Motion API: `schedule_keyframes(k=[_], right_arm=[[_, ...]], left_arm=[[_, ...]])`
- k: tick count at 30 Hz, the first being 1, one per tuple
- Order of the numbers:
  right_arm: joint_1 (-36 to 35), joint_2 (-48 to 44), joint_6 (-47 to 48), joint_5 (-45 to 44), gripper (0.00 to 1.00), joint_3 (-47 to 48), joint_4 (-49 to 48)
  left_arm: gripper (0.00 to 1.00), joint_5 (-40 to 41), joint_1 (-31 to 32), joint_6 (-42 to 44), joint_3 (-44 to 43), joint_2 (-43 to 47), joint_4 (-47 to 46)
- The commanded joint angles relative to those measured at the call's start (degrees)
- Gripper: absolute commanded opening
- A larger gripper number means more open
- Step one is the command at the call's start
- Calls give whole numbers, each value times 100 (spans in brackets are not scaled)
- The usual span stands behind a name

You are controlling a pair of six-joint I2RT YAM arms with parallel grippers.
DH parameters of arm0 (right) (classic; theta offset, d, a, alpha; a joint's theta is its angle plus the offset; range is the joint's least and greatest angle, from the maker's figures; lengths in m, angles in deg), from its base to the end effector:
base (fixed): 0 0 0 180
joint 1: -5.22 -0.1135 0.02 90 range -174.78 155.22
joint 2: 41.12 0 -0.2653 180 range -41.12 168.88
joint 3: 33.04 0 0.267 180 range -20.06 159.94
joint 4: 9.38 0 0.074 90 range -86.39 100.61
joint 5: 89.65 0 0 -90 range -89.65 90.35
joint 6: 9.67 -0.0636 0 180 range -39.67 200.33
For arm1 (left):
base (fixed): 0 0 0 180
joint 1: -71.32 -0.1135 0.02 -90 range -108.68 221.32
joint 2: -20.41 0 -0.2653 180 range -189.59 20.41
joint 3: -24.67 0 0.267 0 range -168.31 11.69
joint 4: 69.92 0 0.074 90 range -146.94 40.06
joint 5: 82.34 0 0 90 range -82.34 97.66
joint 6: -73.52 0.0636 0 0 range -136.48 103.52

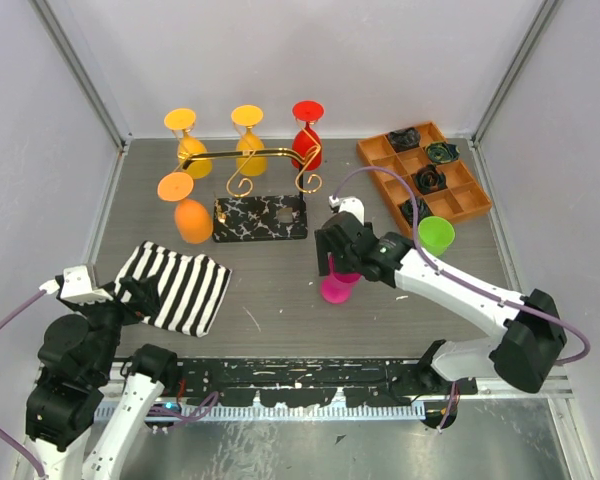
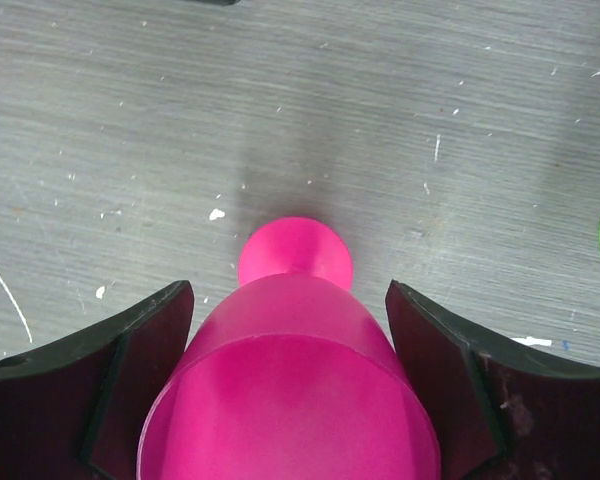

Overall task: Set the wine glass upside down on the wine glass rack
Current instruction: Move the wine glass to the center of the board.

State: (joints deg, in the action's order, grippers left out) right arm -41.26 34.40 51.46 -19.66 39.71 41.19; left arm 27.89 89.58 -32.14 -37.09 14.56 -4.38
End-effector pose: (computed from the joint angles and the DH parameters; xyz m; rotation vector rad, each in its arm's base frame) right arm 0.2225 0.2027 0.2502 -0.2313 2.4193 0.1525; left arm 0.0425 0.0091 0.3393 -0.2189 1.7162 -0.1296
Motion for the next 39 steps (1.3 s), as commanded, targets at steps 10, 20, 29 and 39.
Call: schedule_keyframes(k=[10, 20, 29, 39], right_arm=[[-325, -57, -251, -135, 87, -395, -636], [-450, -597, -83, 54, 100, -174, -693], [-450, -1991, 408, -264, 100, -609, -1064], [-488, -3355, 381, 528, 99, -1183, -949]], left_arm=[[98, -22, -26, 40, 34, 53, -159], [98, -3, -30, 41, 33, 55, -158], [98, -18, -30, 44, 35, 41, -165], [98, -58, -25, 55, 36, 21, -174]])
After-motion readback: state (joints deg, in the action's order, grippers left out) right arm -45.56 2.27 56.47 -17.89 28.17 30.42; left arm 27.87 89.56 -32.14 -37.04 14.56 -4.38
